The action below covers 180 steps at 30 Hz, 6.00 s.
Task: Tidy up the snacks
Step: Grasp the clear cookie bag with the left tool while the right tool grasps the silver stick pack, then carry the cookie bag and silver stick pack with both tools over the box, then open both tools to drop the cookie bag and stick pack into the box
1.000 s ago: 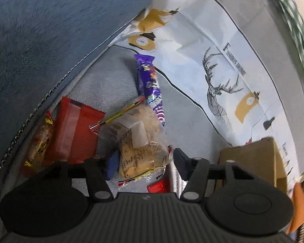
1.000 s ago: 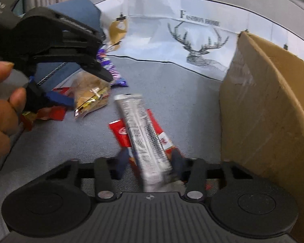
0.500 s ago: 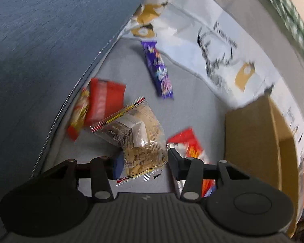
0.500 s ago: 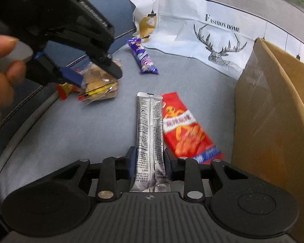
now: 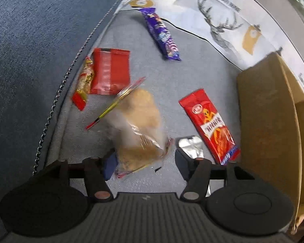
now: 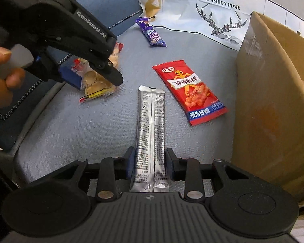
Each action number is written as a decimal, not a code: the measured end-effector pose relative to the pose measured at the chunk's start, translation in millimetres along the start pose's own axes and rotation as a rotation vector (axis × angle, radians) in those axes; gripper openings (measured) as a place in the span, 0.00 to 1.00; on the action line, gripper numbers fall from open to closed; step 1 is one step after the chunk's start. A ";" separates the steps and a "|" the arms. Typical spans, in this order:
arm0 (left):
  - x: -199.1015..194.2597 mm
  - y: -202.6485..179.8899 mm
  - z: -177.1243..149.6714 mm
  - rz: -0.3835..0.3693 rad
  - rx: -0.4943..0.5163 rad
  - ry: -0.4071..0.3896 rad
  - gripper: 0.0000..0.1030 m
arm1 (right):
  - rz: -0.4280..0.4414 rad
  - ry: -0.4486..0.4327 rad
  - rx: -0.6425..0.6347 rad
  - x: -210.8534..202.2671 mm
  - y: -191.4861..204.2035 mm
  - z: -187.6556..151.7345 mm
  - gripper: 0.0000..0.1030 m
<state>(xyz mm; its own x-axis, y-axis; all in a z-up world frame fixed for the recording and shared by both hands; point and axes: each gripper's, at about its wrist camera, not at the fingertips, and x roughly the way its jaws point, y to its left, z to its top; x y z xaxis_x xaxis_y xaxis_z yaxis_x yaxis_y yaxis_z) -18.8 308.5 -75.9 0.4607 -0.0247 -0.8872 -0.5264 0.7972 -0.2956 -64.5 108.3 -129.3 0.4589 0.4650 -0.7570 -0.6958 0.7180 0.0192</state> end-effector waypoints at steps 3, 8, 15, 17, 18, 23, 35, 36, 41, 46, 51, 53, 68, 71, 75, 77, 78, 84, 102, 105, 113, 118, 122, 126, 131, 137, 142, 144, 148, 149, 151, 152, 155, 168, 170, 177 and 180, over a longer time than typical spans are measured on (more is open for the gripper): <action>1.9 -0.4 3.4 -0.017 -0.025 -0.002 0.72 | 0.008 -0.003 0.035 3.0 -6.0 2.9 0.40; 7.4 -8.1 5.6 0.003 -0.022 0.006 0.76 | 0.002 -0.015 0.021 9.8 -2.9 6.7 0.49; 8.9 -7.0 11.6 -0.007 -0.077 -0.010 0.76 | -0.012 -0.032 0.027 13.2 -5.8 9.8 0.49; 8.5 -8.4 12.3 -0.007 -0.073 -0.013 0.75 | -0.020 -0.035 0.024 13.7 -6.1 10.0 0.47; 8.6 -9.0 12.6 -0.009 -0.073 -0.014 0.75 | -0.023 -0.037 0.021 13.7 -6.0 9.9 0.46; 6.2 -6.8 13.4 -0.019 -0.100 -0.025 0.76 | -0.023 -0.047 -0.002 12.0 -2.7 9.7 0.31; -0.4 6.4 19.0 -0.026 -0.186 -0.070 0.76 | -0.024 -0.046 -0.016 10.9 -1.7 8.7 0.30; 0.1 5.9 19.0 -0.015 -0.179 -0.068 0.75 | -0.024 -0.047 -0.018 10.9 -1.5 8.5 0.30; 3.4 2.5 17.9 0.012 -0.134 -0.055 0.57 | -0.025 -0.049 -0.021 9.9 -0.8 8.0 0.30; 0.0 -3.3 16.5 -0.021 -0.089 -0.074 0.50 | -0.035 -0.065 -0.005 6.4 -2.9 7.9 0.28; 6.0 -12.5 13.9 -0.050 -0.045 -0.031 0.51 | -0.036 -0.061 0.000 6.2 -4.6 7.5 0.28; 8.2 -16.1 13.1 -0.038 -0.023 -0.021 0.52 | -0.038 -0.052 -0.009 7.7 -2.4 7.0 0.30; -4.5 -29.8 5.8 -0.053 0.016 -0.064 0.49 | -0.035 -0.092 -0.020 -3.4 -1.8 5.8 0.24; -18.2 -32.1 0.9 -0.077 0.015 -0.108 0.49 | -0.041 -0.129 -0.028 -16.0 -4.4 2.6 0.23; -36.2 -32.3 -5.4 -0.125 -0.007 -0.164 0.49 | -0.053 -0.179 -0.012 -33.8 -7.3 -0.8 0.22; -44.4 -35.1 -8.6 -0.144 -0.005 -0.191 0.49 | -0.054 -0.205 -0.009 -42.4 -5.2 -1.1 0.22; -49.3 -36.5 -11.0 -0.157 -0.002 -0.205 0.49 | -0.055 -0.221 -0.010 -46.9 -4.5 -1.2 0.22; -70.2 -45.2 -17.2 -0.234 0.019 -0.294 0.49 | -0.046 -0.307 0.011 -80.3 -9.5 2.7 0.22; -80.0 -90.0 -14.1 -0.320 0.101 -0.426 0.49 | -0.185 -0.580 0.131 -170.6 -149.7 42.2 0.21; -80.6 -98.4 -14.3 -0.339 0.117 -0.440 0.49 | -0.221 -0.553 0.236 -161.8 -181.9 33.7 0.21; -82.1 -134.4 -19.8 -0.403 0.164 -0.493 0.49 | -0.301 -0.505 0.224 -157.1 -205.7 16.4 0.21; -79.4 -161.9 -28.4 -0.440 0.228 -0.518 0.49 | -0.341 -0.485 0.148 -154.7 -201.8 16.4 0.21; -73.5 -182.0 -35.0 -0.481 0.270 -0.512 0.49 | -0.363 -0.479 0.125 -153.5 -202.5 16.3 0.21; -65.5 -202.7 -42.0 -0.506 0.324 -0.500 0.49 | -0.376 -0.473 0.132 -153.0 -205.7 16.4 0.21; -59.2 -225.7 -55.6 -0.514 0.417 -0.496 0.49 | -0.389 -0.461 0.137 -150.9 -207.6 16.8 0.21; -53.4 -242.1 -70.6 -0.507 0.507 -0.494 0.49 | -0.404 -0.444 0.137 -147.5 -207.4 17.0 0.21; -49.4 -244.0 -71.7 -0.510 0.511 -0.480 0.49 | -0.413 -0.431 0.149 -145.3 -210.4 16.3 0.21; -48.9 -243.6 -70.8 -0.506 0.510 -0.478 0.49 | -0.415 -0.425 0.156 -144.3 -211.8 16.3 0.21; -49.0 -244.5 -69.8 -0.501 0.514 -0.474 0.49 | -0.415 -0.421 0.168 -143.6 -214.5 15.5 0.21; -49.5 -245.1 -69.9 -0.501 0.516 -0.473 0.49 | -0.413 -0.419 0.170 -143.2 -214.8 15.4 0.21; -49.7 -245.5 -69.9 -0.500 0.518 -0.474 0.49 | -0.413 -0.419 0.168 -143.0 -214.5 15.5 0.21; -49.6 -245.6 -70.0 -0.500 0.518 -0.476 0.49 | -0.413 -0.418 0.167 -142.8 -214.2 15.6 0.21; -49.4 -245.6 -69.4 -0.501 0.518 -0.476 0.49 | -0.411 -0.420 0.166 -143.0 -214.5 16.8 0.21; -42.1 -252.8 -72.6 -0.490 0.546 -0.436 0.72 | -0.483 -0.375 0.213 -137.5 -223.2 16.3 0.57; -42.0 -250.3 -71.4 -0.486 0.533 -0.443 0.72 | -0.480 -0.374 0.229 -137.7 -225.5 15.3 0.59; -48.2 -235.3 -67.0 -0.474 0.481 -0.502 0.66 | -0.481 -0.379 0.242 -136.9 -222.1 17.1 0.65; -52.5 -225.4 -64.8 -0.475 0.473 -0.510 0.54 | -0.483 -0.384 0.237 -135.9 -216.4 19.3 0.66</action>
<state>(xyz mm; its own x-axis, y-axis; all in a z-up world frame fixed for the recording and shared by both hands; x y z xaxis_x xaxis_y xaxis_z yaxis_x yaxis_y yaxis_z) 29.3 91.0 14.3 0.8837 -0.2367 -0.4038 0.1076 0.9423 -0.3170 34.4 -100.3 -17.9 0.8840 0.1818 -0.4307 -0.2416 0.9664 -0.0880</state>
